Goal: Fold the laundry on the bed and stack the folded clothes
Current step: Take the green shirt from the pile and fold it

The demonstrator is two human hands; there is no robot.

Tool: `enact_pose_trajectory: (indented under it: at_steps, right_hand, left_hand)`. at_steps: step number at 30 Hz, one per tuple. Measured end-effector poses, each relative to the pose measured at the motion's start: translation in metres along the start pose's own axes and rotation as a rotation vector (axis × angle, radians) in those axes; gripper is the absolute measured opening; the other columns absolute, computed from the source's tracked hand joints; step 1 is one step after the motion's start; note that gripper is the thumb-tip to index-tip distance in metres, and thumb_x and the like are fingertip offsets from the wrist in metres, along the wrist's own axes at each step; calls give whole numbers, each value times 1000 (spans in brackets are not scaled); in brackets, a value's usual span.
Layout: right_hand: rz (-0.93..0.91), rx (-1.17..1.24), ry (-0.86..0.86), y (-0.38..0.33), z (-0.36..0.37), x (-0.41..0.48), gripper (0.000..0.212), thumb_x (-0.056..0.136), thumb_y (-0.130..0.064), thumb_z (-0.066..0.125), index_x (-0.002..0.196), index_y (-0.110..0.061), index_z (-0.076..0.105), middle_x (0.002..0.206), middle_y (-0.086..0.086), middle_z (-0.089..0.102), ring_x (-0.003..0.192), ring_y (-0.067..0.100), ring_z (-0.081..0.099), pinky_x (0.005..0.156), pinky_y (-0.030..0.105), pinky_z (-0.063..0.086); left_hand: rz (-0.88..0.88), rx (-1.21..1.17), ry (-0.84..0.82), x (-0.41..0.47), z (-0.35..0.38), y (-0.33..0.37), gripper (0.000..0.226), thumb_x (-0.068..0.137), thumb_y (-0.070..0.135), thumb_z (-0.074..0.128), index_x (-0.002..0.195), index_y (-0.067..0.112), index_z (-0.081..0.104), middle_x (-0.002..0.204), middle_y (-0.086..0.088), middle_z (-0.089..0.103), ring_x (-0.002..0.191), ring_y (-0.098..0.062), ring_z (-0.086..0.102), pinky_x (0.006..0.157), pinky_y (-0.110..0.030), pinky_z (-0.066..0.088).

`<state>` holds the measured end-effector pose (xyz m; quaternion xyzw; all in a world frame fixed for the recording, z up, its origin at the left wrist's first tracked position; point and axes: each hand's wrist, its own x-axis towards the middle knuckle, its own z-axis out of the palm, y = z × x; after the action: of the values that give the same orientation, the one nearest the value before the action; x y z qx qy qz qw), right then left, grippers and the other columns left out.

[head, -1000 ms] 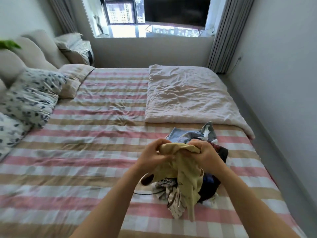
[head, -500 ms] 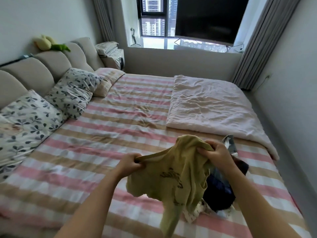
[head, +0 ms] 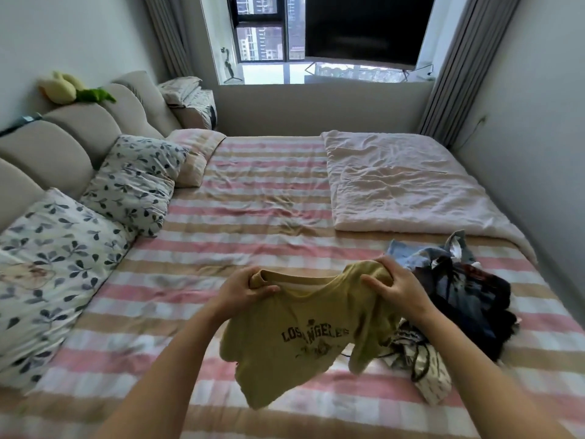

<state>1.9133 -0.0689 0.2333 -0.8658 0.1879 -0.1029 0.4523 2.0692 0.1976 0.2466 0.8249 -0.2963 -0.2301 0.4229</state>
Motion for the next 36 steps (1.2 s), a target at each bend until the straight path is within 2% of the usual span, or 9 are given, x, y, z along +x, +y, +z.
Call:
enact_pose_trajectory:
  at_steps: [4, 6, 10, 12, 17, 20, 25, 30, 36]
  right_hand:
    - [2, 159, 200, -26, 46, 1, 1, 83, -23, 67, 84, -24, 68, 78, -4, 65, 75, 13, 59, 73, 25, 47]
    - [28, 158, 251, -32, 60, 0, 10, 85, -13, 65, 80, -22, 67, 76, -4, 60, 73, 12, 55, 70, 15, 42]
    - [43, 93, 248, -43, 77, -1, 24, 85, 5, 54, 83, -18, 61, 75, -9, 60, 71, 3, 55, 63, 3, 39]
    - [62, 42, 213, -47, 85, 0, 24, 87, 8, 46, 86, -13, 56, 77, -3, 57, 73, 11, 52, 64, 3, 38]
    - [174, 54, 62, -47, 101, 0, 5, 93, -14, 48, 96, -14, 52, 92, 1, 57, 85, 15, 52, 70, 20, 38]
    - [96, -95, 21, -45, 100, -4, 25, 82, -37, 67, 96, -21, 56, 85, -13, 55, 78, 1, 51, 67, 14, 38]
    - [76, -96, 72, -37, 98, -11, 14, 84, -22, 67, 82, -8, 65, 80, 7, 61, 78, 26, 56, 73, 40, 45]
    - [40, -2, 4, -48, 77, -14, 14, 85, -21, 65, 71, -21, 65, 67, -2, 64, 66, 16, 57, 64, 23, 42]
    - [17, 21, -57, -61, 57, 32, 19, 82, -33, 66, 68, -21, 71, 57, -10, 64, 54, -2, 55, 55, 11, 41]
  left_hand:
    - [-101, -322, -80, -6, -41, -18, 38, 91, 46, 42, 76, 19, 63, 67, 6, 63, 65, -10, 59, 56, -19, 48]
    - [-145, -514, -134, -8, -56, -31, 51, 101, 34, 28, 68, 17, 63, 59, 3, 59, 59, -13, 55, 51, -19, 45]
    - [-133, -448, -195, -9, -73, -52, 31, 77, 14, 44, 96, -3, 62, 70, -4, 54, 65, -16, 49, 53, -24, 38]
    - [-96, -334, -189, -11, -78, -56, 28, 72, 11, 46, 90, 7, 66, 70, 3, 59, 64, -9, 53, 53, -20, 40]
    - [61, 223, -55, -1, -74, -75, 33, 84, -2, 55, 61, 20, 55, 64, 2, 52, 64, -15, 48, 53, -19, 32]
    - [68, 273, 18, -1, -70, -84, 40, 83, -3, 56, 58, 23, 40, 68, -2, 46, 74, -22, 45, 59, -28, 23]
    - [33, 290, 85, -12, -62, -91, 27, 90, 8, 54, 70, 20, 39, 66, 4, 42, 72, -22, 43, 58, -29, 20]
    - [54, 205, 120, -21, -76, -73, 22, 85, 21, 64, 69, 19, 49, 65, 7, 49, 63, -5, 45, 57, -19, 32]
    - [14, 92, 65, 3, -104, -55, 24, 87, 26, 61, 71, 10, 65, 62, 3, 56, 54, 1, 49, 52, -11, 38]
